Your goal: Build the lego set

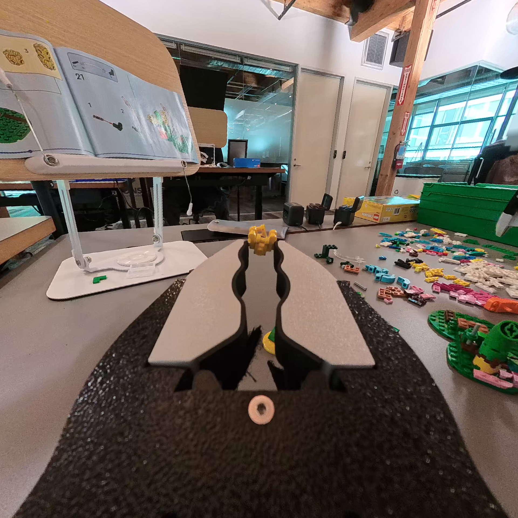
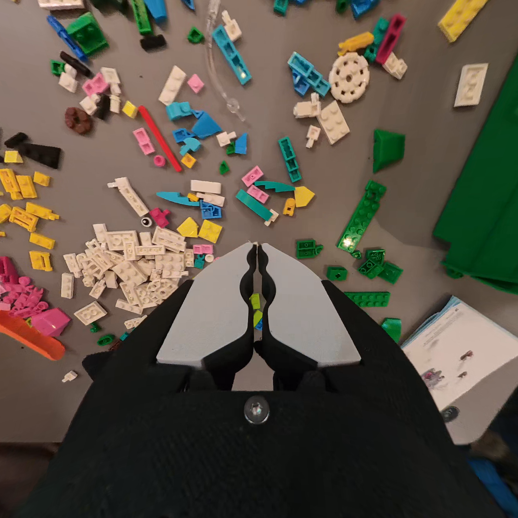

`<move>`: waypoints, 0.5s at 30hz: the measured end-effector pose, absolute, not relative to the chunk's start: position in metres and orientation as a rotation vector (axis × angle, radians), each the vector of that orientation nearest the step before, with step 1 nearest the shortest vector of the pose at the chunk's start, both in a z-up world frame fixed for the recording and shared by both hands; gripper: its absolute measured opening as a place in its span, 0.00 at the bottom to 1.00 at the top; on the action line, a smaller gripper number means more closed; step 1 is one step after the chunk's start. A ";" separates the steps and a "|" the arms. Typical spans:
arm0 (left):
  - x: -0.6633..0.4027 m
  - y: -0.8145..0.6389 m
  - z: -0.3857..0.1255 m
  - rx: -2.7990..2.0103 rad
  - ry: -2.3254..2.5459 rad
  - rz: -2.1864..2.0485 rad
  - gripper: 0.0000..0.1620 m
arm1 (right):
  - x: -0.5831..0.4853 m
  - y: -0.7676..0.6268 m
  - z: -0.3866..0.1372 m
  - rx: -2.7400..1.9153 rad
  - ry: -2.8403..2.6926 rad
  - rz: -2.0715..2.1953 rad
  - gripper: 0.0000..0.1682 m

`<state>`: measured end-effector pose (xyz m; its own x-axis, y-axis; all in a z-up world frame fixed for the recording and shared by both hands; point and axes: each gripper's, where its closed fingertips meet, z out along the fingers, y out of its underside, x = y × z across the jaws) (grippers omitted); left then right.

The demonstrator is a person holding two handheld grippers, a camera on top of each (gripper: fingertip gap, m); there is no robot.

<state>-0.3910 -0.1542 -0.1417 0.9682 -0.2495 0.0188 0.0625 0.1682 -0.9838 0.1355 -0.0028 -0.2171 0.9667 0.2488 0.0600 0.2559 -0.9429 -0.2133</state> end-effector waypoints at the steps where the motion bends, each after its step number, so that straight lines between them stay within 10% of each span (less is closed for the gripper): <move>1: -0.391 -0.154 -0.142 -1.387 0.161 -0.222 0.10 | 0.138 -0.002 -0.219 -2.899 -0.356 -0.033 0.00; 15: -0.391 -0.154 -0.143 -1.390 0.158 -0.230 0.10 | 0.125 -0.024 -0.246 -3.035 -0.378 0.305 0.00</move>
<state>-0.3906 -0.1537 -0.1426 0.9672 -0.2529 0.0252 0.0682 0.1627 -0.9843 0.1250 -0.0242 -0.2456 0.9500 0.2494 -0.1876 0.2360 -0.9675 -0.0910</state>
